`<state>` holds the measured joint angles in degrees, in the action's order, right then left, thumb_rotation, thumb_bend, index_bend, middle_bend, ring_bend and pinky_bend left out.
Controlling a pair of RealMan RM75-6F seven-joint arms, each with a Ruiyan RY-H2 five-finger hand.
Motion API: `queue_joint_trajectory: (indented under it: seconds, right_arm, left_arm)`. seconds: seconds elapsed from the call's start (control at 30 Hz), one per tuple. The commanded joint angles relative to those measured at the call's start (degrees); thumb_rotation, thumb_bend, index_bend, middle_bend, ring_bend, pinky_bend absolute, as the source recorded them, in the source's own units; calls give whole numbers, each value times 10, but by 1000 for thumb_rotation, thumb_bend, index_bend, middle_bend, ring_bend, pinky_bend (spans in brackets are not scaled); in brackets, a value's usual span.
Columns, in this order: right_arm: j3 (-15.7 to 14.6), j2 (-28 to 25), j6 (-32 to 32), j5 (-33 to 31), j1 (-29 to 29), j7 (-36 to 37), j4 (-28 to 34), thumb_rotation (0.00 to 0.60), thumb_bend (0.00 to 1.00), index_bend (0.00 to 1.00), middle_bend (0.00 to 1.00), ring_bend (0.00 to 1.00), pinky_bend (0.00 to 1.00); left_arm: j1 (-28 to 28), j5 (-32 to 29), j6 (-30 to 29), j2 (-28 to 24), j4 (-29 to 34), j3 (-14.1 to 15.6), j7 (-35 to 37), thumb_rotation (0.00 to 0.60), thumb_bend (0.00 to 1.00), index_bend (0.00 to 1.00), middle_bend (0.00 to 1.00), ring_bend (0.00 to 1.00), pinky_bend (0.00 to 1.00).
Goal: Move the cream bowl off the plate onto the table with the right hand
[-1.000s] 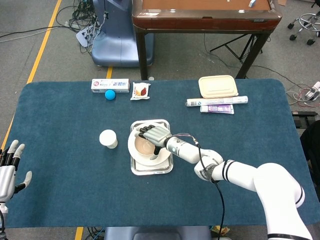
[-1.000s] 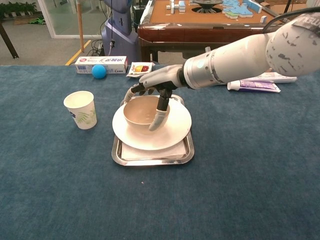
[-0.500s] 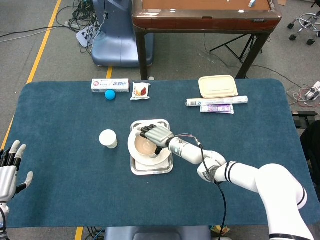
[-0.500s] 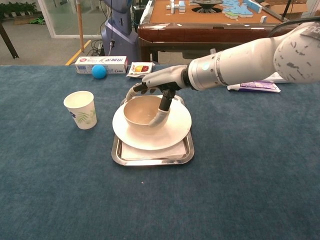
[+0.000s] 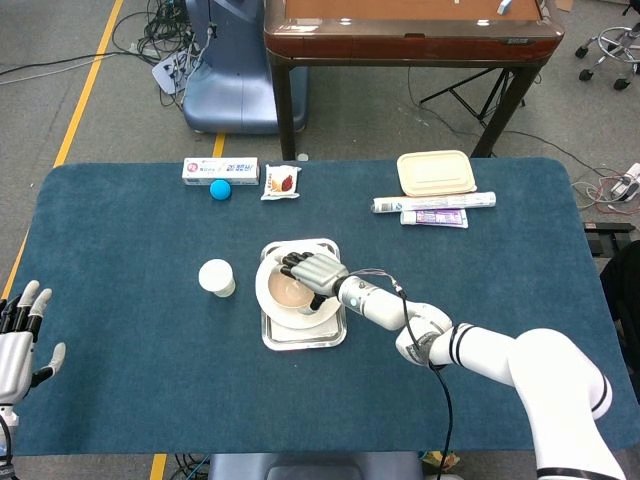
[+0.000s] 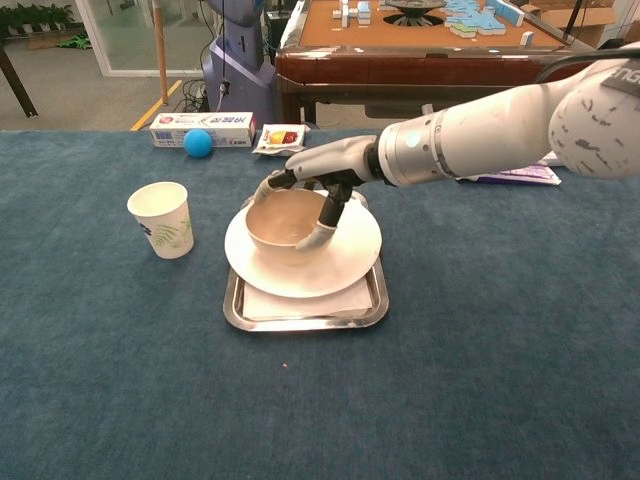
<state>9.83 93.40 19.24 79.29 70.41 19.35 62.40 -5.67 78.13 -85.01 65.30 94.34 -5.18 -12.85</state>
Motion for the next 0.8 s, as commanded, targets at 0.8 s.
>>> queue_joint_trajectory:
  seconds: [0.8]
  right_arm:
    - [-14,-157,94,-32,-65,-83,194,600,395,0,0,0,106]
  left_arm:
    - [-6,0,4,18,-9,2,-34,600,358,0,0,0,0]
